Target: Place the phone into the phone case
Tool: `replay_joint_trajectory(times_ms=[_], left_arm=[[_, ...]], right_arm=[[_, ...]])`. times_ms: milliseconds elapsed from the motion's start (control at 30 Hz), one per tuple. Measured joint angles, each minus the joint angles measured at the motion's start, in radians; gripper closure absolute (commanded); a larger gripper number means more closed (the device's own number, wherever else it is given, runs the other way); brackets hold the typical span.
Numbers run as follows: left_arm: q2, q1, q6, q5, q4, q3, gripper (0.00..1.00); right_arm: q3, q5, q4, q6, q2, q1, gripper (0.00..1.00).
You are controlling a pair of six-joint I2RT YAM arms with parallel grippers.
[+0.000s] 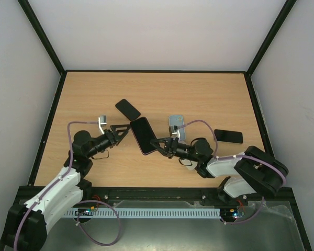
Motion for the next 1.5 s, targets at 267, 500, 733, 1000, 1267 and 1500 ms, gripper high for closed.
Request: replay_joint_trajectory(times_ms=[267, 500, 733, 1000, 1267, 1500], left_arm=[[0.025, 0.001, -0.066, 0.034, 0.147, -0.001, 0.65], [0.062, 0.001, -0.125, 0.051, 0.261, -0.017, 0.64], [0.061, 0.001, -0.158, 0.054, 0.288, -0.018, 0.97], [0.052, 0.001, -0.126, 0.054, 0.195, -0.003, 0.98], [0.031, 0.005, -0.052, 0.056, 0.056, 0.047, 0.58], [0.018, 0.008, -0.102, 0.083, 0.183, 0.005, 0.66]], right_arm=[[0.014, 0.026, -0.078, -0.049, -0.054, 0.019, 0.91], [0.023, 0.017, -0.081, -0.056, -0.050, 0.040, 0.91], [0.032, 0.016, -0.061, -0.056, -0.019, 0.050, 0.90], [0.032, 0.020, -0.068, -0.061, 0.000, 0.050, 0.81], [0.037, 0.022, -0.077, -0.063, -0.002, 0.053, 0.92], [0.037, 0.017, -0.011, -0.007, 0.002, 0.053, 0.92]])
